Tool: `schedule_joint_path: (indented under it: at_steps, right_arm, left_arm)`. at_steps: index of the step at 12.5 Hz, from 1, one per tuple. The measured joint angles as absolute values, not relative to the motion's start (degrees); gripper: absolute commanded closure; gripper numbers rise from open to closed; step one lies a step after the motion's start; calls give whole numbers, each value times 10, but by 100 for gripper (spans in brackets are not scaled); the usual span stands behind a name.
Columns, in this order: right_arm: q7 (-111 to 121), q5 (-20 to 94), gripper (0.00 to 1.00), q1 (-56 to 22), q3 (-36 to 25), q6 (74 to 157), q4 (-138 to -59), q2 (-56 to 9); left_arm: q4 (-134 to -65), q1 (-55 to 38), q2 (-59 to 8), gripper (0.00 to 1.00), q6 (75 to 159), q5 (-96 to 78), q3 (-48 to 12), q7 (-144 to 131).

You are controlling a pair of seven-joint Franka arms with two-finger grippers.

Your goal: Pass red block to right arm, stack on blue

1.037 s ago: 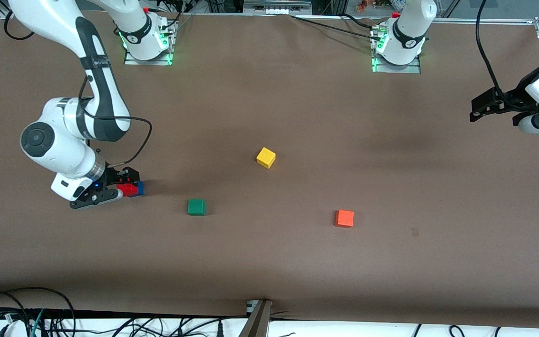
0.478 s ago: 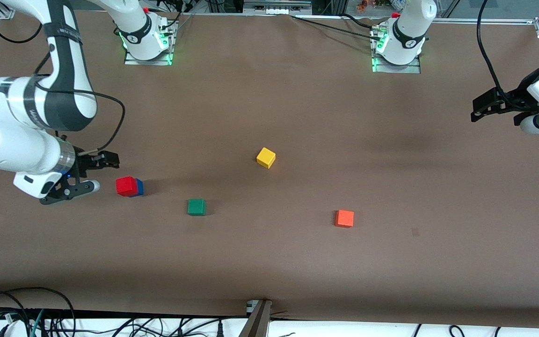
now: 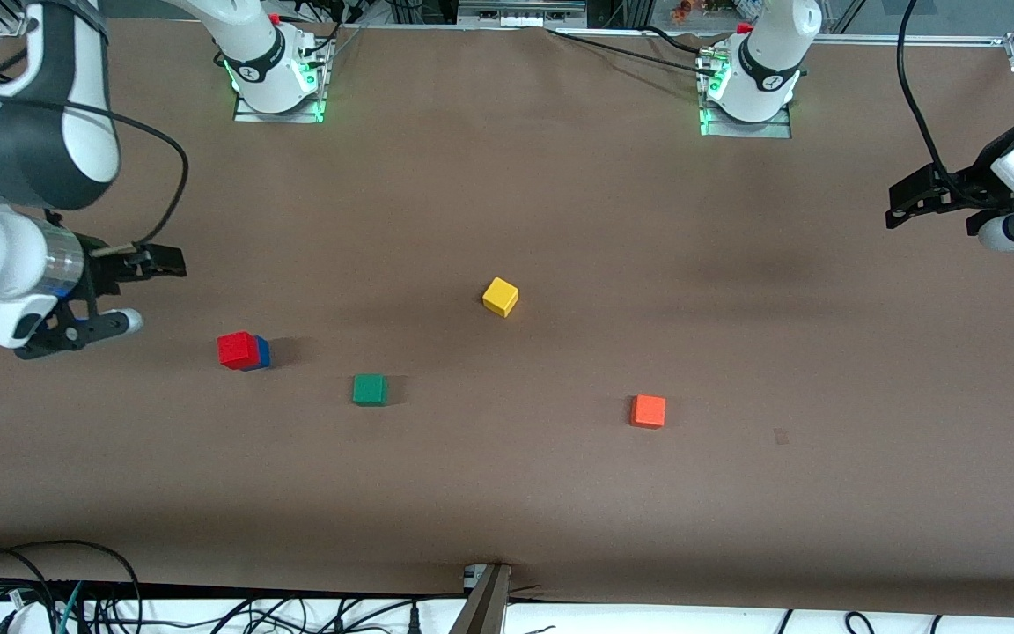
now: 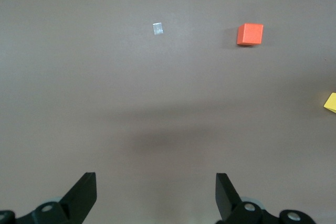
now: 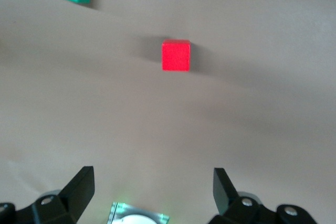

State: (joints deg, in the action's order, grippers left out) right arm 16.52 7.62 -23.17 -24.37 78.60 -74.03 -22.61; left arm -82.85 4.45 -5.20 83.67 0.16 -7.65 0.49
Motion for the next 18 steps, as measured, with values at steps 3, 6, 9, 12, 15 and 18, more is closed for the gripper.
schedule_joint_path:
  at_steps: [3, 6, 9, 12, 15, 18]
  right_arm:
    - [165, 76, 0, -230, -235, 738, -685, -210]
    - [163, 48, 0, -179, -174, 732, -699, -157]
    - [165, 45, 0, -117, -143, 754, -752, -76]
    - [165, 11, 0, -81, -91, 784, -831, -1]
    - [161, -13, 0, -83, -58, 782, -856, 16]
    - [153, -30, 0, -83, -57, 758, -862, 15]
  left_arm:
    - [-828, 44, -52, 0, 836, 2, -76, 5]
    - [-828, 44, -52, 0, 835, 2, -76, 5]
    - [-828, 44, -51, 0, 831, 2, -77, 5]
    - [-828, 44, -51, 0, 830, 2, -77, 5]
    - [-828, 45, -51, 0, 829, 2, -76, 5]
    - [-828, 46, -51, 0, 829, 2, -76, 5]
